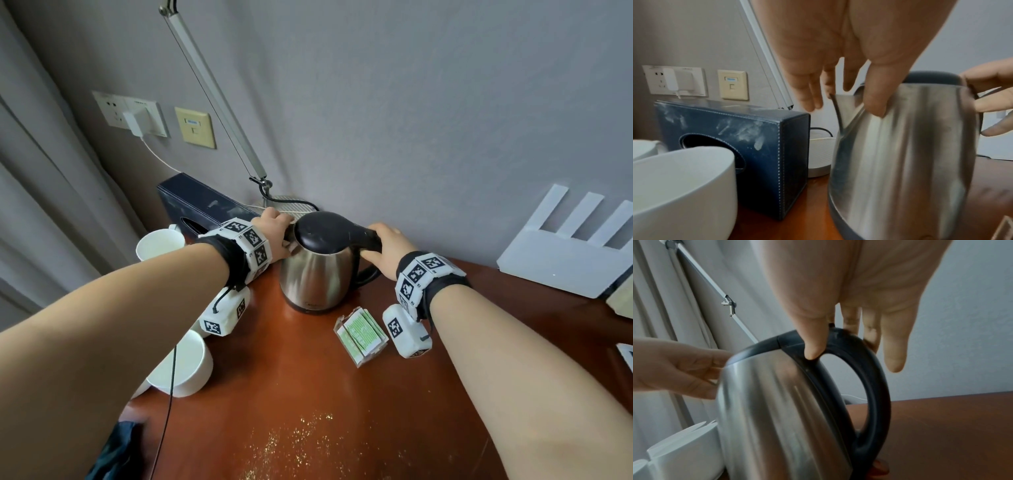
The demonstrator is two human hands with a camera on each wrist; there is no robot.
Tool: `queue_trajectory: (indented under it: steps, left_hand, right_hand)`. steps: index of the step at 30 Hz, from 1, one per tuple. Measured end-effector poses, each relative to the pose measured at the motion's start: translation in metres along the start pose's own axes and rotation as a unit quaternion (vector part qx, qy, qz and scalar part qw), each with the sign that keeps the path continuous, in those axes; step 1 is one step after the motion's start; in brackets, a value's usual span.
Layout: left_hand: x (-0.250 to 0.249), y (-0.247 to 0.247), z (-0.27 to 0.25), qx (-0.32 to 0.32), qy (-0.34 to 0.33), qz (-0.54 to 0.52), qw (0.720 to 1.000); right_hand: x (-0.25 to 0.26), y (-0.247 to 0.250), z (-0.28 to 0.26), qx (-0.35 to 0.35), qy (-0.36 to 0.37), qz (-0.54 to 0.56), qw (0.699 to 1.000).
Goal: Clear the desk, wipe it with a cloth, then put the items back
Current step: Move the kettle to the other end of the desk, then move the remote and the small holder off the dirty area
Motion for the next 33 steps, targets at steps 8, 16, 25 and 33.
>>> queue_trajectory:
  steps: [8,16,25,33]
  left_hand:
    - [-0.025,0.003,-0.042,-0.042,-0.062,0.034,0.997]
    - [-0.041,-0.024,-0.088,-0.01,-0.131,0.058,0.99]
    - [-0.084,-0.108,-0.076,0.153,-0.087,0.085,0.981]
    - [-0.127,-0.16,-0.058,0.171,-0.016,0.122,0.978]
  right_hand:
    - [-0.016,-0.001,-0.054,-0.018,-0.042,-0.036,0.998]
    - [-0.027,-0.043,-0.081,0.032,-0.097,-0.036,0.994]
    - [-0.084,-0.015,-0.107,0.016,-0.149,-0.049,0.987]
    - [-0.213,0.008,-0.142,0.009,-0.262,-0.048,0.964]
Point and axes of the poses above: each hand's wrist, its own z-axis towards the middle knuckle, its own y-axis out of the back of the hand, x = y × z, the point moved 4 cm from there along z, towards the middle knuckle, and after that the axes turned 4 degrees about -z, right-handed, at the moved point
